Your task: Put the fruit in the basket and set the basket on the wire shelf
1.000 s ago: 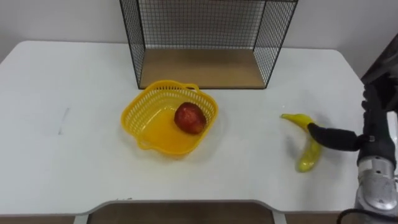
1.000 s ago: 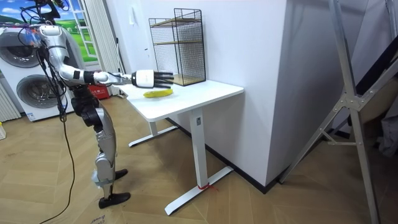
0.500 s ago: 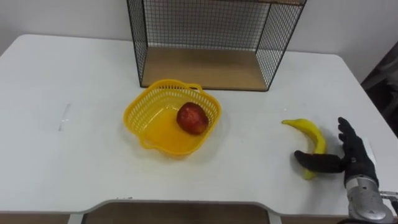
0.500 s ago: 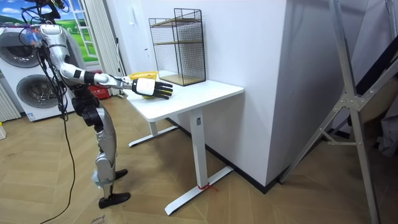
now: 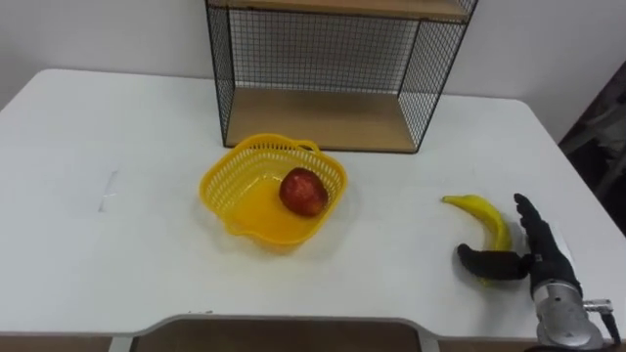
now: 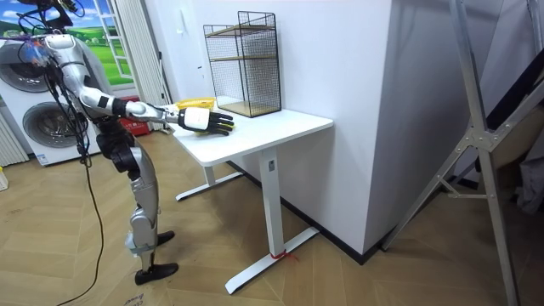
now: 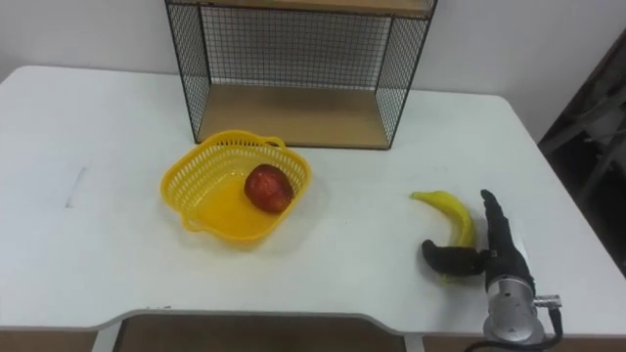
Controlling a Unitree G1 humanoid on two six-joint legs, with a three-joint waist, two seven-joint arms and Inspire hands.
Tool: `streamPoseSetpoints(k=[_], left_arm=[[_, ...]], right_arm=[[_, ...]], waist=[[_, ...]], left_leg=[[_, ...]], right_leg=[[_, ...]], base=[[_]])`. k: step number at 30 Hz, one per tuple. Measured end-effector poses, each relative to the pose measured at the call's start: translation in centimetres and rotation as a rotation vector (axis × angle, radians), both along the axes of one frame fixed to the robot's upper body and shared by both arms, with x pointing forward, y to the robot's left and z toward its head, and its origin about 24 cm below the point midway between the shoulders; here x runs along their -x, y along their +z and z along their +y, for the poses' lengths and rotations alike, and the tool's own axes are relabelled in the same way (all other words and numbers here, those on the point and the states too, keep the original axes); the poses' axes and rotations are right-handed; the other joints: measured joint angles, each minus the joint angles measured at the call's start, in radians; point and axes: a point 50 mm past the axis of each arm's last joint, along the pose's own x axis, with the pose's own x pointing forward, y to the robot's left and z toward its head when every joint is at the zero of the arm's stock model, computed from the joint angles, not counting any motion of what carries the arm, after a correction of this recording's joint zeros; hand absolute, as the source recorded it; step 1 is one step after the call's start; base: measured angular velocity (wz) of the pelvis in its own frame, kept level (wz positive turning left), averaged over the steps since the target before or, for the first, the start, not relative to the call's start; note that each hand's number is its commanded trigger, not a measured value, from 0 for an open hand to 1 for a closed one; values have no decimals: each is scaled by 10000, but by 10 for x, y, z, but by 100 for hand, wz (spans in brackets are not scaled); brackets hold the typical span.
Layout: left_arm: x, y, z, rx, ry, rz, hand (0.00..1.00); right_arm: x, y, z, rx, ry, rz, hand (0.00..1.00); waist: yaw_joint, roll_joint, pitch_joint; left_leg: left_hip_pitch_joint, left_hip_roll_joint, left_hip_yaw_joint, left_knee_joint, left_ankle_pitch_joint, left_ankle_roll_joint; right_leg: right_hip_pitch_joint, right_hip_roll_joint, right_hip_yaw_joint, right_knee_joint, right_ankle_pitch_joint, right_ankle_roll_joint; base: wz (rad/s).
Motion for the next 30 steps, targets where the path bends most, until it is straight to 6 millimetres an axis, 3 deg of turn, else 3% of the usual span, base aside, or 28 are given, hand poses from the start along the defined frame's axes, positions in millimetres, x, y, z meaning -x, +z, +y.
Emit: streamPoseSetpoints(k=[6,13,30], left_arm=[[-2,1,3,-152,-60,-11,0],[-11,1,4,-189,-126,-252,0],[-20,3,6,-542,-108,-668,0]], right_arm=[[-3,2,-2,1333,453,278,100],[2,2,-13,3483,990,999,100],[1,7,-13,3197,663,751,100]], waist=[[17,-98,-5],[411,-83,-14],[424,-93,8]], left_leg=[[-71,-8,-174,103,0,0],[-114,-6,-212,135,-5,-1],[-100,-10,-181,59,-12,-8]], right_leg=[[-8,21,-68,-16,-4,1],[-2,28,-179,-18,-6,-5],[-4,27,-128,-4,-14,-5]], base=[[6],[2],[0]])
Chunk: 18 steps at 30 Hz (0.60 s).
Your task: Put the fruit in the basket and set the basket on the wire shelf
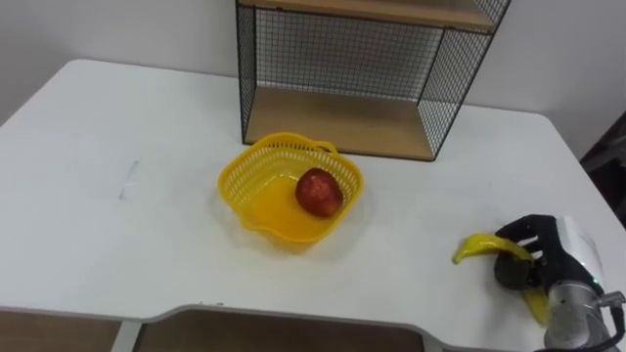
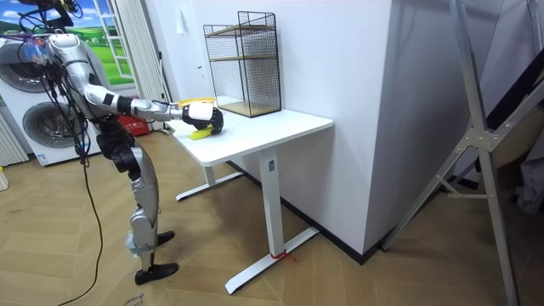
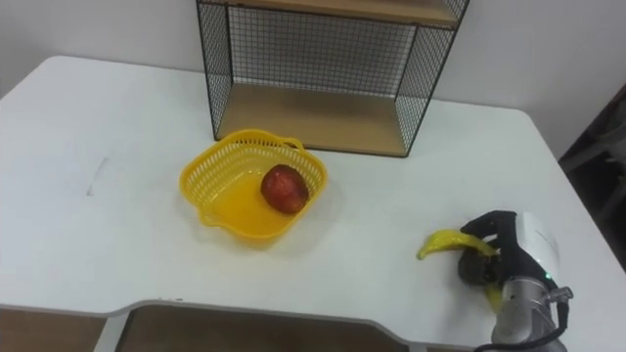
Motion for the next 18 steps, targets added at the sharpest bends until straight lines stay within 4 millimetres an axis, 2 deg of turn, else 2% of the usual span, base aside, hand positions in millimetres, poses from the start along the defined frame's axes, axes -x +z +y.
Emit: streamPoseSetpoints(k=[6,9,10,15,17,18], left_arm=[[-6,0,-2,18,-86,-142,0],[-14,-2,-7,163,-385,-282,0],[-15,-2,-8,187,-413,-319,0],[-16,-2,-10,348,-530,-472,0],[-13,-3,-11,502,-538,-399,0],[-12,-4,-11,518,-523,-351,0]], right_arm=[[-7,10,8,-350,-35,-540,100],[-19,34,24,-588,579,-1652,100],[-25,46,32,-717,865,-2252,100],[-35,82,49,-1066,1664,-3930,100],[-38,107,57,-1049,2083,-5036,100],[-38,113,59,-1117,2202,-5367,100]], waist=[[2,95,52],[3,243,110],[6,321,154],[3,425,122],[-6,423,122],[-7,420,123]], left_leg=[[-9,11,174,-138,5,-6],[-152,38,296,-153,13,-3],[-157,36,308,-145,14,-1],[-146,32,333,-256,19,-7],[-149,26,328,-279,18,-7],[-148,24,321,-285,18,-7]], right_leg=[[-122,-2,133,18,-2,3],[-392,5,287,68,24,-10],[-430,4,335,70,39,-9],[-477,-5,350,168,42,-5],[-478,-5,378,164,42,-5],[-478,-6,375,164,42,-5]], base=[[-7],[-15],[-6],[0],[2],[3]])
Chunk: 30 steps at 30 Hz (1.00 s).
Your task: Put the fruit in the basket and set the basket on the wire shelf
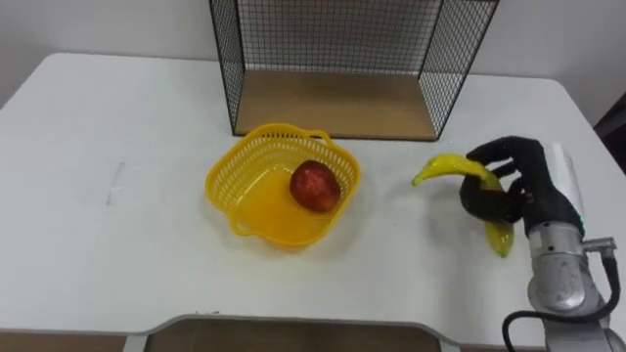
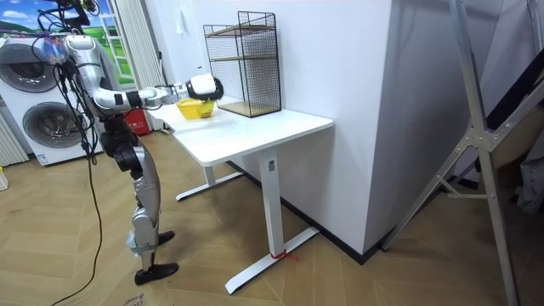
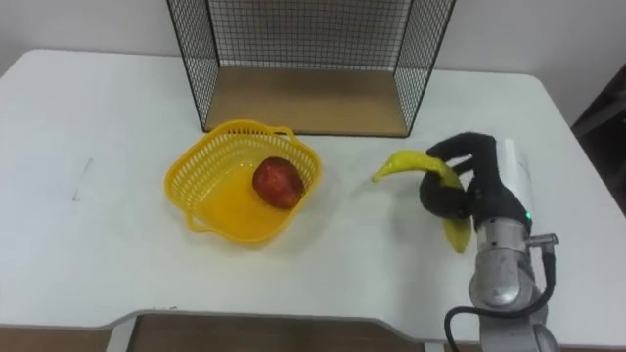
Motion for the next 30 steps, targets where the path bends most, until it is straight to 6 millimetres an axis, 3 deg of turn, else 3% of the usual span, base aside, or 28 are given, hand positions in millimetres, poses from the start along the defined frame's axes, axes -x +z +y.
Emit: streamPoseSetpoints(k=[2,5,10,14,19,25,30], left_arm=[[6,-2,-1,52,-12,208,0],[10,-3,-3,126,20,364,0],[6,-4,-5,126,26,235,0],[7,-5,-6,147,28,361,0],[-1,-5,-5,144,-93,271,0],[-9,-7,-11,329,-676,510,0],[-9,-8,-12,402,-741,565,0]], right_arm=[[0,20,7,-161,398,-1096,100],[-1,35,12,-142,654,-1864,100],[-4,47,19,-189,970,-2380,100],[-6,53,37,-155,1884,-2493,100],[-10,54,53,306,2714,-2278,100],[-12,43,72,231,3855,-1308,100],[-20,35,83,563,4468,-587,100]], waist=[[-2,-14,-9],[3,-23,-7],[83,-20,-2],[92,-40,4],[109,-162,-2],[559,-186,26],[746,-169,101]], left_leg=[[16,-5,-31,-10,0,0],[9,-7,-48,-12,0,0],[5,10,-38,-56,0,-3],[-42,20,-18,-34,8,-12],[-131,14,-75,21,15,-8],[-144,0,-87,9,17,-6],[-136,-6,-106,4,22,-2]], right_leg=[[26,0,1,1,0,0],[23,1,-3,1,0,1],[18,7,-12,8,-1,3],[-6,6,-15,35,-1,2],[-37,7,-66,32,0,1],[-57,3,-120,13,1,1],[-88,-1,-138,11,1,1]], base=[[4],[1],[-1],[-4],[2],[1],[0]])
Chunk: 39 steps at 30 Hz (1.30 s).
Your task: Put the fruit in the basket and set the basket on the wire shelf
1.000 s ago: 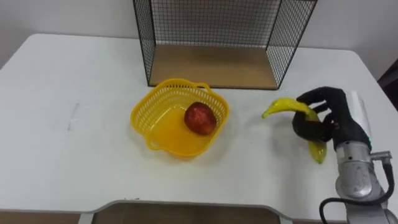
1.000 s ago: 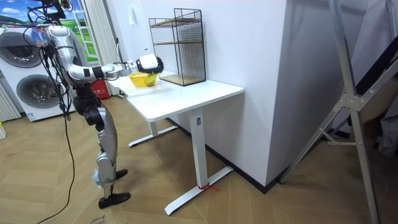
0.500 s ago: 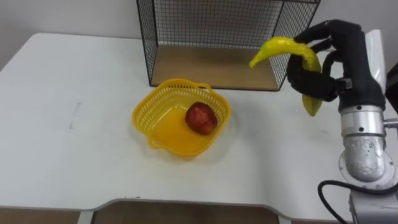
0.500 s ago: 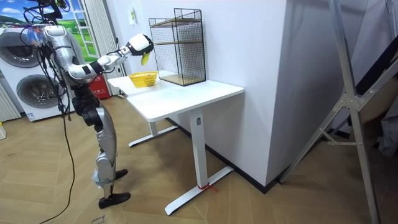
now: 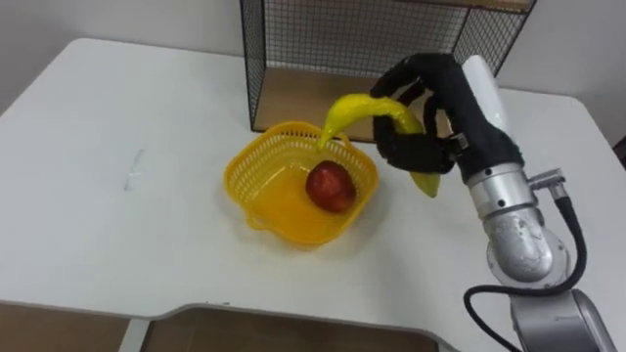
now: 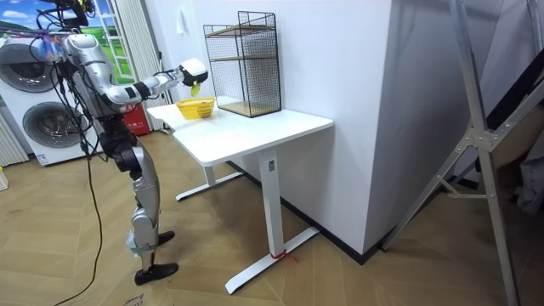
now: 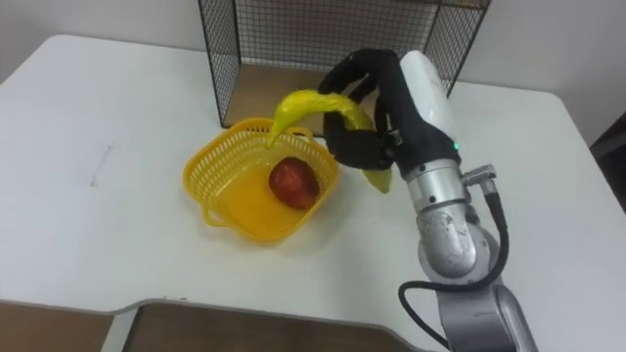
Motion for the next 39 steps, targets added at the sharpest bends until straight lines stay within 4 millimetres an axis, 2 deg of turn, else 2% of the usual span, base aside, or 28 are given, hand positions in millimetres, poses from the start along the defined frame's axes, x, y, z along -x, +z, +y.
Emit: streamPoseSetpoints(k=[4,7,8,9,10,11,27,39], left_arm=[[-4,0,0,8,-17,-87,0],[-10,1,-1,121,-78,-191,0],[-13,1,-1,177,-102,-226,0],[-14,1,-1,199,-107,-228,0],[-14,1,-2,233,-119,-224,0],[-14,1,-2,249,-118,-218,0],[-13,0,-3,350,-226,-112,0],[-18,1,-5,365,-431,-290,0]], right_arm=[[-3,-2,7,380,364,225,100],[-5,-7,13,682,692,561,100],[-5,-8,14,724,820,654,88],[-5,-8,15,736,858,680,61],[-5,-8,15,778,931,737,10],[-6,-8,15,812,985,807,0],[-12,-19,12,914,920,1474,0],[-13,-27,10,961,825,1812,0]], waist=[[215,-8,41],[306,-56,22],[360,-73,18],[391,-79,17],[418,-91,10],[426,-97,7],[403,-45,54],[392,-35,28]], left_leg=[[-59,-3,-16,-8,4,-7],[-129,-16,-119,29,4,-6],[-133,-22,-150,29,4,-6],[-133,-23,-157,29,4,-6],[-131,-33,-191,29,4,-6],[-121,-44,-228,31,5,-5],[-119,-52,-249,18,13,6],[-63,-53,-239,54,16,7]], right_leg=[[-58,5,-6,-1,0,0],[-70,0,-131,0,0,0],[-71,-1,-141,1,0,0],[-68,-1,-147,1,0,0],[-56,-5,-147,1,0,0],[-34,-9,-147,0,0,0],[17,-15,-147,-3,-1,1],[50,-15,-141,-4,0,1]], base=[[0],[9],[12],[7],[7],[7],[0],[0]])
